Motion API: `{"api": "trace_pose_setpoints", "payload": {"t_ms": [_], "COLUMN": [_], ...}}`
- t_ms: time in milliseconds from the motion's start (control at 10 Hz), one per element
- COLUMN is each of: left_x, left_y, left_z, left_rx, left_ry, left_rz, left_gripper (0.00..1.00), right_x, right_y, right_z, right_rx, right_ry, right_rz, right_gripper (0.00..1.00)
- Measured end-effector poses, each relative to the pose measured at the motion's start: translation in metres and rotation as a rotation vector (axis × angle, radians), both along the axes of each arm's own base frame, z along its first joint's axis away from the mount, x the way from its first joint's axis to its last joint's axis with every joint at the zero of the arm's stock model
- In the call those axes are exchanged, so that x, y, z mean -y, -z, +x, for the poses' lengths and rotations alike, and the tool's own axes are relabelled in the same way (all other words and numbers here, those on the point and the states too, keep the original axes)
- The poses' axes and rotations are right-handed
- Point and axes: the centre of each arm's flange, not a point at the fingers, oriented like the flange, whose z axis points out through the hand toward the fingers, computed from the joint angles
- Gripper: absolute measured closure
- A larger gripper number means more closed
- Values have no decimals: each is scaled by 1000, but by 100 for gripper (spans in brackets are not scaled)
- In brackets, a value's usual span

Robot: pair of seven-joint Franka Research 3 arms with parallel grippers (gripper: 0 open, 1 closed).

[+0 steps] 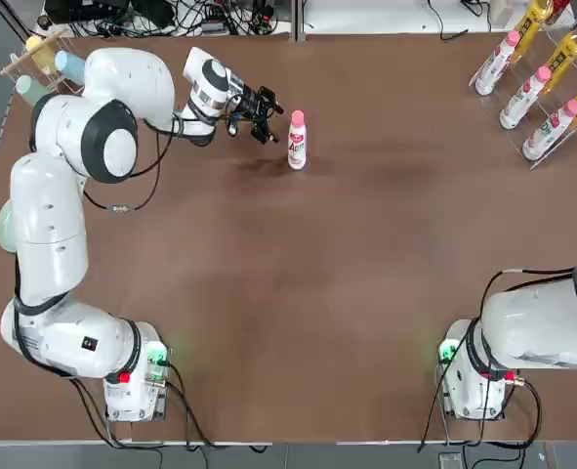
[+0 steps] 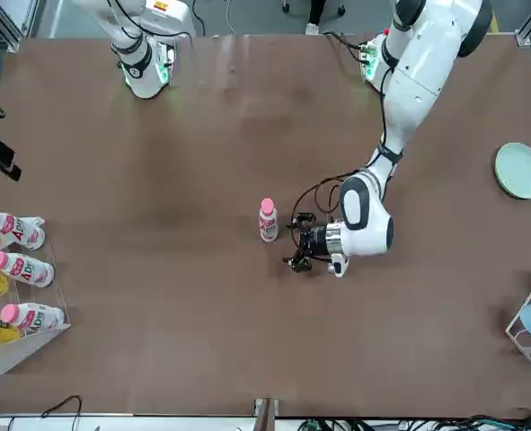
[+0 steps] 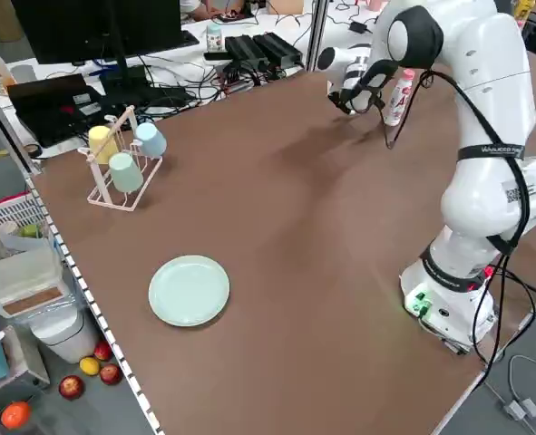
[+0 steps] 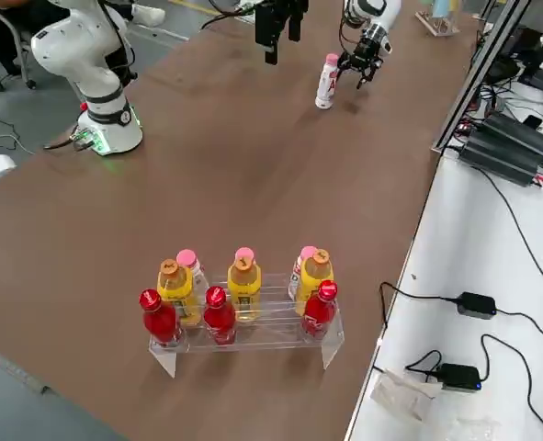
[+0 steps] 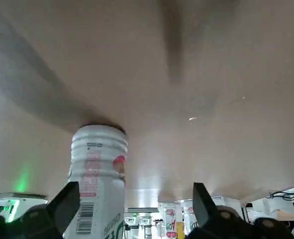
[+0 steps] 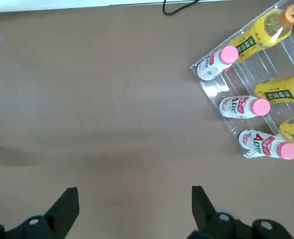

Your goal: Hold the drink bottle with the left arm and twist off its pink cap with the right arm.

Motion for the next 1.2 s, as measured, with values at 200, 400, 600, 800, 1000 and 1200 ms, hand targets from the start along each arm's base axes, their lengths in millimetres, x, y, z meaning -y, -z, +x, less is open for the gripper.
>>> {"api": "trace_pose_setpoints", "payload": {"t_ms": [200, 400, 600, 800, 1000, 1200], "left_x": [8, 16, 15, 17, 22, 25], "left_y": [3, 10, 17, 19, 18, 18], "left_z": [-5, -10, -11, -13, -15, -17], "left_rx": [-7, -3, -8, -11, -10, -10], "left_ry": [-4, -11, -15, -10, -3, 2], "left_rz": [-4, 10, 17, 17, 17, 16], "left_gripper": [0, 0, 0, 0, 0, 0], "right_x": [-15, -60, -72, -65, -80, -130], "right_y": [3, 12, 18, 19, 26, 46], "right_z": [0, 1, 3, 3, 5, 11], "right_rx": [-15, -42, -54, -58, -74, -99], "right_ry": [-27, -97, -100, -88, -116, -197], "right_rz": [9, 10, 13, 21, 32, 34], "right_gripper": [0, 0, 0, 0, 0, 0]}}
